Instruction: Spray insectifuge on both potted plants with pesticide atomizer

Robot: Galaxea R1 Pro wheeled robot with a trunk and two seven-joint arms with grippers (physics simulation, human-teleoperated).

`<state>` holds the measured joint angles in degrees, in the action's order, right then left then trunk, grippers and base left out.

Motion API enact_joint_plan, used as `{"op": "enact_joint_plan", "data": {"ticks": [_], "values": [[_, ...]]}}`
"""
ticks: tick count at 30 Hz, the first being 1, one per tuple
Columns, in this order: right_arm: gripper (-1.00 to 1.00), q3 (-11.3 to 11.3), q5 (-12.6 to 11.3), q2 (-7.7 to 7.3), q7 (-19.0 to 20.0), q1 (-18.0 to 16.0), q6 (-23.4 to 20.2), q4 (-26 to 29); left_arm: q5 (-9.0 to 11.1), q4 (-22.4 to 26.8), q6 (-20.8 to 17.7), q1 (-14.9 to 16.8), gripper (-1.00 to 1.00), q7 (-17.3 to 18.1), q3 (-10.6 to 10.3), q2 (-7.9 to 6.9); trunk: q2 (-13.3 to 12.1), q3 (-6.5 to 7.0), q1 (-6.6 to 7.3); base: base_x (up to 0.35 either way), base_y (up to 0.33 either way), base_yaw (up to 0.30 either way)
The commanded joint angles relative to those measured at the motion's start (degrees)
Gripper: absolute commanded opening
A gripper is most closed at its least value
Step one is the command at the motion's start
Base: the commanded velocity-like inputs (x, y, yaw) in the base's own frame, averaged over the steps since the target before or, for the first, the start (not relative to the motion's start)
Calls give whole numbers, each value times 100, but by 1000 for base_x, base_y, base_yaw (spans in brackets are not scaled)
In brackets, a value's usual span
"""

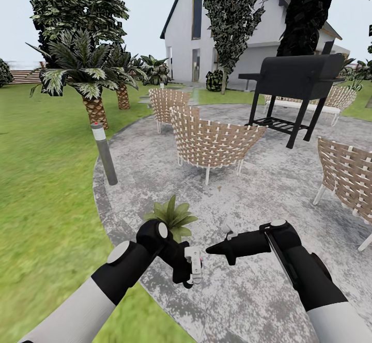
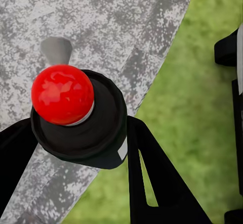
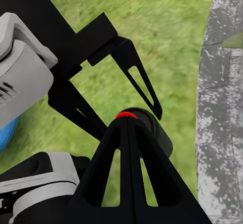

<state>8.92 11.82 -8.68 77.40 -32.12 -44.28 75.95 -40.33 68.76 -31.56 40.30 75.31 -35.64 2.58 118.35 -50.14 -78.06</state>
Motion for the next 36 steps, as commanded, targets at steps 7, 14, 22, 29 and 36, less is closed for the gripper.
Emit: {"op": "enact_joint_plan", "data": {"ticks": [7, 14, 22, 29, 36], "values": [[-100, 4, 55, -11, 38, -5, -45, 7, -27, 6, -61, 11, -100, 34, -2, 14, 3, -6, 1, 0, 0, 0], [-100, 0, 421, -11, 38, -4, -45, 5, -27, 6, -61, 4, -100, 28, 3, 12, 3, -6, 1, 0, 0, 0], [-100, -4, 438, -2, 38, -5, -45, 7, -28, 6, -61, 4, -100, 28, -5, 18, 3, -6, 1, 0, 0, 0], [-100, -4, 442, -2, 38, -5, -45, 7, -32, 6, -61, 11, -100, 27, -5, 23, 3, -6, 1, 0, 0, 0], [-100, -1, 443, 2, 38, -4, -45, 7, -36, 6, -61, 24, -100, 25, -5, 23, 3, -6, 1, 0, 0, 0]]}}
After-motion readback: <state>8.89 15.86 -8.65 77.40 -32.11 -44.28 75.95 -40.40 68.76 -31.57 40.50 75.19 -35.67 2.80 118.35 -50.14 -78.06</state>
